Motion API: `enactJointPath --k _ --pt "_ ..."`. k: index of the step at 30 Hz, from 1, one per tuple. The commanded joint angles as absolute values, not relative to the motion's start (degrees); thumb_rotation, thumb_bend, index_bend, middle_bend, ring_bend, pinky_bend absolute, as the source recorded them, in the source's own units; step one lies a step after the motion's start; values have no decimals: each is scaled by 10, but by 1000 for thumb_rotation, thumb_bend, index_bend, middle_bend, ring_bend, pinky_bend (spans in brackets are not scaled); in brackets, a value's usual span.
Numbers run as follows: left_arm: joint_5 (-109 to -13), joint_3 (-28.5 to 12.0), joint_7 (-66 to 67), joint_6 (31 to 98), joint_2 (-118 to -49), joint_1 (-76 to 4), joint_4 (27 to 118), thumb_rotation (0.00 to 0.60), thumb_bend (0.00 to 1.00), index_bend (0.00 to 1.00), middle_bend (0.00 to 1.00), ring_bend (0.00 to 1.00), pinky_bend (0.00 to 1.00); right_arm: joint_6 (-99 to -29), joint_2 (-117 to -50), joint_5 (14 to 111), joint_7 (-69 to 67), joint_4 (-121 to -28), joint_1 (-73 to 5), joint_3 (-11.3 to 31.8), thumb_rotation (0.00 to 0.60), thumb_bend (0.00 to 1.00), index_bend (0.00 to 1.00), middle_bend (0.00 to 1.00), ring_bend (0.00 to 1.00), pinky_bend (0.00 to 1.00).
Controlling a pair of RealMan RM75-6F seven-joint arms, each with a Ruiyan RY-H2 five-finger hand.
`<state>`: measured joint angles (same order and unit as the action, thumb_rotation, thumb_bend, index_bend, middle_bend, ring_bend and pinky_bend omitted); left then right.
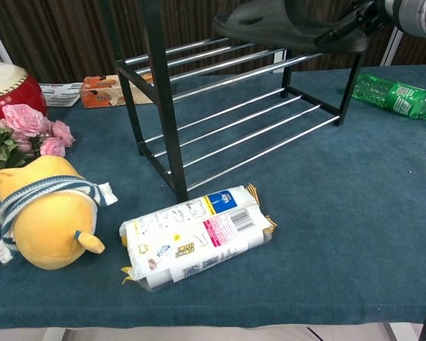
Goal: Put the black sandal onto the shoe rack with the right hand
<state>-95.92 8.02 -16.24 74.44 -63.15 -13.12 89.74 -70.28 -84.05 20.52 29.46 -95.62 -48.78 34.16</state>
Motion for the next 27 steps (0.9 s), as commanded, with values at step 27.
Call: enactJointPath --k 27 --pt "-954 79 -155 741 -632 -131 900 600 513 355 405 413 560 -791 -595 506 326 -1309 -310 105 600 95 0 4 0 104"
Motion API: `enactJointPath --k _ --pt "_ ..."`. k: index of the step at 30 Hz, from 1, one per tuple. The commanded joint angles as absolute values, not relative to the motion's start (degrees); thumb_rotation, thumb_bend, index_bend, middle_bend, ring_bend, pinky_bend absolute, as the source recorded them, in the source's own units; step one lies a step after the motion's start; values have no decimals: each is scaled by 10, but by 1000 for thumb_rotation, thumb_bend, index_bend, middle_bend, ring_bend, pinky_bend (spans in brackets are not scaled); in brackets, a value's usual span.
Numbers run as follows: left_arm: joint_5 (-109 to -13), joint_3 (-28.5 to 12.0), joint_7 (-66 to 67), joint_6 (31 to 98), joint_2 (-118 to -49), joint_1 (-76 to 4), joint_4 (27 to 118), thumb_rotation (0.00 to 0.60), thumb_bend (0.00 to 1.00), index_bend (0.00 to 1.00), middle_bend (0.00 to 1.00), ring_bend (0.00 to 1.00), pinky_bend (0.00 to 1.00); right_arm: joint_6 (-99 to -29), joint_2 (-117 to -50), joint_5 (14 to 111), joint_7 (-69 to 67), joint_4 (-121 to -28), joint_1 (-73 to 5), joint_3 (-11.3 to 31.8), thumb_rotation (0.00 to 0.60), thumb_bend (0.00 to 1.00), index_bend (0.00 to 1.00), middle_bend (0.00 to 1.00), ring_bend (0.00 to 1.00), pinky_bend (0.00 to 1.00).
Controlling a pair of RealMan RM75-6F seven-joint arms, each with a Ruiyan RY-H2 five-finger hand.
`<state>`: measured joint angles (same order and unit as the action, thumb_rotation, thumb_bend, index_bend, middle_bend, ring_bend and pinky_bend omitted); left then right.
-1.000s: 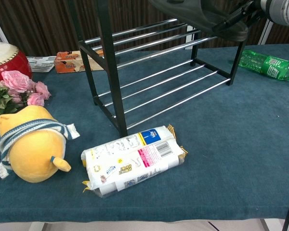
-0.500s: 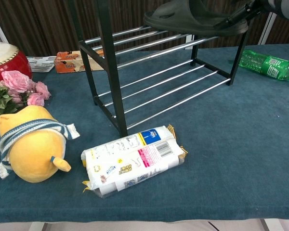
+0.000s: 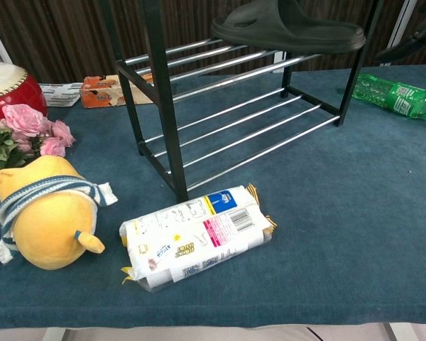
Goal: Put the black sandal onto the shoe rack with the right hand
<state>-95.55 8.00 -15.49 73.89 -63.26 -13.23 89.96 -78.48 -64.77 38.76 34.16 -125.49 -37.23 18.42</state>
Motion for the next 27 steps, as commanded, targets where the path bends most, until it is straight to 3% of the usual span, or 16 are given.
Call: enactJointPath --k 1,7,10,16,24,27 --pt "-952 78 -153 743 -632 -130 899 600 513 355 405 413 560 -788 -580 571 308 -1311 -284 70 600 95 5 10 0 74" --pt "-936 66 -131 762 -636 -118 899 600 514 355 397 410 559 -795 -518 864 158 -1233 -167 -86 600 95 56 45 0 0" --pt "-923 59 -109 774 -641 -110 903 600 513 352 381 396 557 -808 -504 924 86 -1171 -133 -125 600 95 63 46 0 0" --pt "-896 45 -59 782 -649 -99 914 600 513 309 297 324 533 -786 -510 903 -5 -1094 -115 -129 600 95 76 46 0 0" --pt "-902 20 17 838 -688 -83 882 600 480 151 69 65 235 -781 -538 879 -46 -1050 -103 -100 600 95 83 46 0 0" --pt "-921 11 22 876 -706 -76 851 600 477 143 54 43 208 -781 -536 888 -59 -1048 -99 -97 600 95 88 46 0 0"
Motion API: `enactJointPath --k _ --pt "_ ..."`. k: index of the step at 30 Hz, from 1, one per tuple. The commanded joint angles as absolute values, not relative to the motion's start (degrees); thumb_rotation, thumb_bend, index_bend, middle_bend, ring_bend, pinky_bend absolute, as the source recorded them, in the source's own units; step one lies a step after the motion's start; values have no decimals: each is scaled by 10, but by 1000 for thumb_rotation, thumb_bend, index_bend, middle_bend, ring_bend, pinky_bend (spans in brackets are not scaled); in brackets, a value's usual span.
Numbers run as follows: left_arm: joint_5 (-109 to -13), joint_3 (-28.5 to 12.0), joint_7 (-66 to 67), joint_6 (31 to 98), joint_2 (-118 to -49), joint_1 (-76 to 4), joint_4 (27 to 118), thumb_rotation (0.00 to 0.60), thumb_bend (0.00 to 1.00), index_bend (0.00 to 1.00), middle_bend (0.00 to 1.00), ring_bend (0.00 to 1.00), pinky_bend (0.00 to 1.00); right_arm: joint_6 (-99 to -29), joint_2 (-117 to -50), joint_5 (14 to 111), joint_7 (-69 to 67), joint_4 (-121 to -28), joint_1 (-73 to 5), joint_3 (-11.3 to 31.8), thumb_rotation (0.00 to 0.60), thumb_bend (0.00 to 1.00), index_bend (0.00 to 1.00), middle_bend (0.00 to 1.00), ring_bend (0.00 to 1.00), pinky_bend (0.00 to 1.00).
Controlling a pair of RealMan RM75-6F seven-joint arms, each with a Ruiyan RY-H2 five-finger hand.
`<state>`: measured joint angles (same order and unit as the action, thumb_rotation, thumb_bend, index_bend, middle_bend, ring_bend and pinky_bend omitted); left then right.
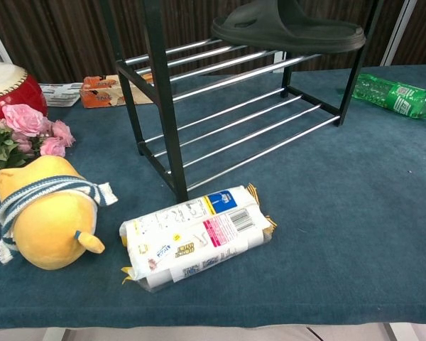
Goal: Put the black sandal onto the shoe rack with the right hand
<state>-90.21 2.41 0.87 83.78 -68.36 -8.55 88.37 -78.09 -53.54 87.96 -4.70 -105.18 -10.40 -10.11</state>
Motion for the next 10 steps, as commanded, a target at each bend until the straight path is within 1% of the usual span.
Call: enactJointPath --k 1,6,10 --pt "-928 8 23 890 -710 -73 841 600 477 143 54 43 205 -780 -533 890 -62 -1048 -98 -97 600 95 89 46 0 0" --pt "-940 4 18 920 -711 -64 826 600 478 151 54 42 192 -773 -525 894 -65 -1054 -95 -94 600 95 92 46 0 0" --pt "-937 5 15 922 -702 -59 833 600 479 205 74 44 192 -766 -522 892 -62 -1058 -94 -90 600 96 94 46 0 0"
